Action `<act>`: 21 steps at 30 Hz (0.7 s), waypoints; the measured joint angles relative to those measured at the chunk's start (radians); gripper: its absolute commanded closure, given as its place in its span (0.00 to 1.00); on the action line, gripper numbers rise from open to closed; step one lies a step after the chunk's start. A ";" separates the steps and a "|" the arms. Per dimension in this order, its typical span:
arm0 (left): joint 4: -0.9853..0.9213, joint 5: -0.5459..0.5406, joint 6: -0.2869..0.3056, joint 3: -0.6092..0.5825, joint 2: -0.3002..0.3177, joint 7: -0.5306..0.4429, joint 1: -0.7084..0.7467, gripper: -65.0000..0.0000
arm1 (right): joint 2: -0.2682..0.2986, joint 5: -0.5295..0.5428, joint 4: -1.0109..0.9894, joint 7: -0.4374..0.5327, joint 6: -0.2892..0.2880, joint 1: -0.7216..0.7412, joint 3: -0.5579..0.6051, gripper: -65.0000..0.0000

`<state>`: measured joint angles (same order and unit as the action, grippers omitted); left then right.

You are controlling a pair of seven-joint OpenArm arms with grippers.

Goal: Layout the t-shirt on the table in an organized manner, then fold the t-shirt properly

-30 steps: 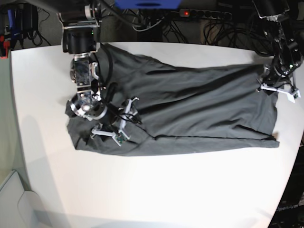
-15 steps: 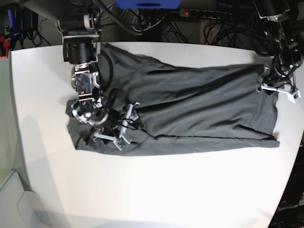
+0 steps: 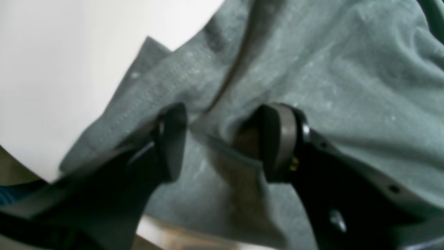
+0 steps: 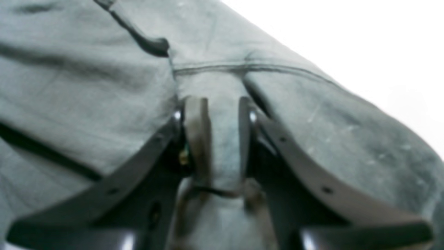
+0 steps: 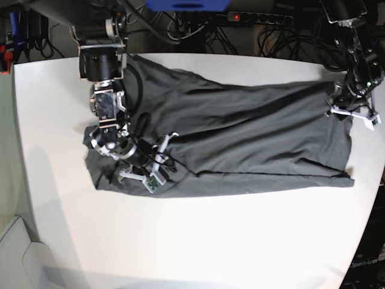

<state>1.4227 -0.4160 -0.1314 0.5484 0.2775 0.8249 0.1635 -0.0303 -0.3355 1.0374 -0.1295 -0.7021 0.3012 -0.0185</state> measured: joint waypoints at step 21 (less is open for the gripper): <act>-0.001 0.000 0.000 0.000 0.000 -0.002 0.000 0.47 | 0.000 0.000 -0.001 -0.003 0.000 -0.034 0.000 0.29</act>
<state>1.4216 -0.4160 -0.1314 0.5484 0.2775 0.8234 0.1635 -0.0307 -0.3359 1.0367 -0.1329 -0.7021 0.2668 -0.0185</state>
